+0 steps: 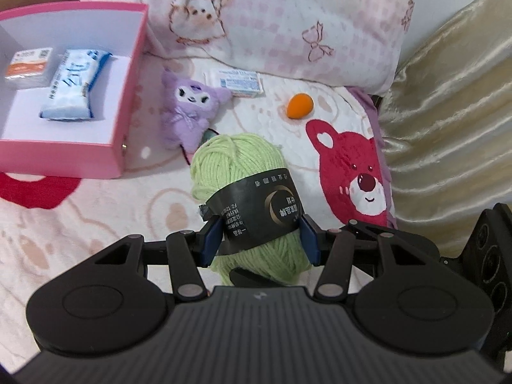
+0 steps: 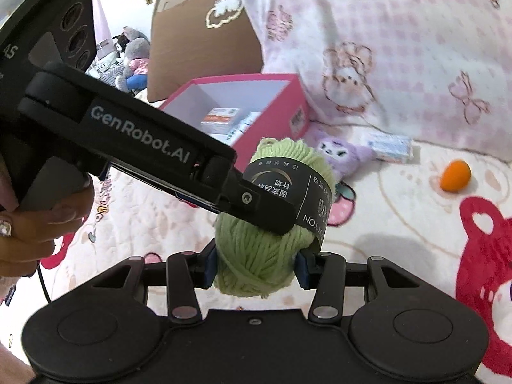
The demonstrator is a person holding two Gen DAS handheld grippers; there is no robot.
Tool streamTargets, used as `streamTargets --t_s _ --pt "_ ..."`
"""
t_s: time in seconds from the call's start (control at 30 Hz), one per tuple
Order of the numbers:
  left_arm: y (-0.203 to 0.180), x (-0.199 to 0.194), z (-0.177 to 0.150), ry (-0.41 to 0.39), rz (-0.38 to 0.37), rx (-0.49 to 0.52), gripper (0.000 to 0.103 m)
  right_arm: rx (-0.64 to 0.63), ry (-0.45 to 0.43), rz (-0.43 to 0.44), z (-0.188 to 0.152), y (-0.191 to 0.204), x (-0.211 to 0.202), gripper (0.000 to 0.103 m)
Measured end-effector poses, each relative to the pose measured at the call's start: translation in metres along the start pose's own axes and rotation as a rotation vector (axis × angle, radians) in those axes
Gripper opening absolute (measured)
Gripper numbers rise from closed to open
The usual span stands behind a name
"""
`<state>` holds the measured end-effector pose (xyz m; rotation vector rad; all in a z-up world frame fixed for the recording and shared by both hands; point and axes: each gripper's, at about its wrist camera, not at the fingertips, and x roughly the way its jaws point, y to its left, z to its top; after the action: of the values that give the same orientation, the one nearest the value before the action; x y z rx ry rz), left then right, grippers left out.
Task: Organize objects
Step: 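Lift the yarn ball and carry it over the pink box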
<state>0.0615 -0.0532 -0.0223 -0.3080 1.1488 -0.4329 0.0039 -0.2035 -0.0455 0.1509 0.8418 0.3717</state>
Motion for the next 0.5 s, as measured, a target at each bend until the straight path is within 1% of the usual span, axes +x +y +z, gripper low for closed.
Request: streamTargets --t_s 0.1,0.3,0.5 --pt "0.006 -0.011 -0.001 -0.015 -0.002 0.011 0.051 -0.015 -0.004 -0.019 0.004 0.012 0.0 0.051" --pt "0.011 -0.031 0.003 -0.047 -0.006 0.021 0.051 -0.035 -0.034 -0.026 0.013 0.026 -0.004 0.051" --pt "0.01 -0.055 0.008 -0.087 0.012 0.042 0.051 -0.047 -0.07 -0.008 0.026 0.038 -0.008 0.051"
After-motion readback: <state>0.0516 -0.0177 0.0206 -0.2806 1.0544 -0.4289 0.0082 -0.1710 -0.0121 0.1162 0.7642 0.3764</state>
